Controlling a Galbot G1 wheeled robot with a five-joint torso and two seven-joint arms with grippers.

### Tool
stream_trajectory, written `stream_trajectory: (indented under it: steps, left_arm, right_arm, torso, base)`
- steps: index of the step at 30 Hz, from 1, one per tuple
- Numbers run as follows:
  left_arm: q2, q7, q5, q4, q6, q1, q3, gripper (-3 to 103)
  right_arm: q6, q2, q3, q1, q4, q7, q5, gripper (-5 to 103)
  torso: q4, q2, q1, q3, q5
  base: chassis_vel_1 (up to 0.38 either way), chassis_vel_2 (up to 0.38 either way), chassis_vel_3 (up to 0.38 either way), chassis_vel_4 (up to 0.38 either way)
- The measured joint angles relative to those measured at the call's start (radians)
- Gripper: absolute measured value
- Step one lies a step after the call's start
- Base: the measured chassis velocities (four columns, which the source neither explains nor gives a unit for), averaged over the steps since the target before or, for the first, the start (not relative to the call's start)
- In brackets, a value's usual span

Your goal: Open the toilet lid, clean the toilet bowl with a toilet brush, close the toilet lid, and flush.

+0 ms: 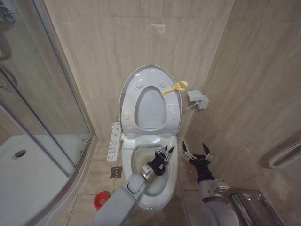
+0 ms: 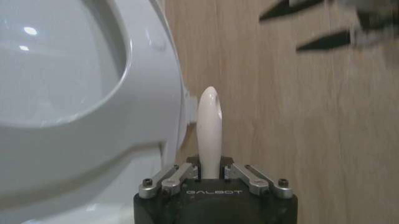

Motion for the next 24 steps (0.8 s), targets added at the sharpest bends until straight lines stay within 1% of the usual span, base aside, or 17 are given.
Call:
stream_trajectory:
  steps: [3, 5, 8, 10, 14, 17, 18, 21, 24]
  left_arm:
    - [-0.002, 0.006, 0.003, 0.033, -0.009, -0.015, -0.002, 18]
    - [-0.005, 0.006, 0.003, 0.035, -0.009, -0.024, -0.002, 18]
    - [-0.015, 0.003, -0.002, 0.019, -0.004, -0.04, 0.002, 18]
    - [-0.03, -0.007, -0.022, -0.031, 0.015, -0.056, 0.016, 18]
    - [-0.041, -0.009, -0.032, -0.044, 0.025, -0.058, 0.032, 18]
    - [-0.049, 0.002, -0.023, 0.024, 0.011, -0.049, 0.034, 18]
    - [-0.049, 0.002, -0.023, 0.024, 0.011, -0.049, 0.034, 18]
    - [-0.047, 0.003, 0.003, 0.14, -0.028, -0.059, 0.006, 18]
    - [-0.036, 0.002, 0.005, 0.163, -0.037, -0.075, -0.012, 18]
  right_arm:
    - [0.0, 0.0, 0.0, 0.0, 0.0, 0.0, 0.0, 100]
    - [0.0, 0.0, 0.0, 0.0, 0.0, 0.0, 0.0, 100]
    - [0.0, 0.0, 0.0, 0.0, 0.0, 0.0, 0.0, 100]
    - [0.0, 0.0, 0.0, 0.0, 0.0, 0.0, 0.0, 100]
    - [0.0, 0.0, 0.0, 0.0, 0.0, 0.0, 0.0, 100]
    - [0.0, 0.0, 0.0, 0.0, 0.0, 0.0, 0.0, 100]
    - [0.0, 0.0, 0.0, 0.0, 0.0, 0.0, 0.0, 100]
    - [0.0, 0.0, 0.0, 0.0, 0.0, 0.0, 0.0, 100]
    - [0.0, 0.0, 0.0, 0.0, 0.0, 0.0, 0.0, 100]
  torso:
    - [0.0002, 0.0, 0.0, 0.0, 0.0]
    - [0.0001, 0.0, 0.0, 0.0, -0.0001]
    - [-0.0001, 0.0, 0.0, 0.0, 0.0]
    - [-0.0003, 0.0, 0.0, 0.0, 0.0]
    - [-0.0003, 0.0, 0.0, 0.0, -0.0002]
    - [-0.0002, 0.0, 0.0, 0.0, -0.0002]
    - [-0.0002, 0.0, 0.0, 0.0, -0.0002]
    - [0.0002, 0.0, 0.0, 0.0, -0.0002]
    - [0.0002, 0.0, 0.0, 0.0, 0.0]
  base:
    - [0.0, 0.0, 0.0, 0.0]
    - [0.0, 0.0, 0.0, 0.0]
    - [0.0, 0.0, 0.0, 0.0]
    - [0.0, 0.0, 0.0, 0.0]
    - [0.0, 0.0, 0.0, 0.0]
    - [0.0, 0.0, 0.0, 0.0]
    - [0.0, 0.0, 0.0, 0.0]
    - [0.0, 0.0, 0.0, 0.0]
    - [0.0, 0.0, 0.0, 0.0]
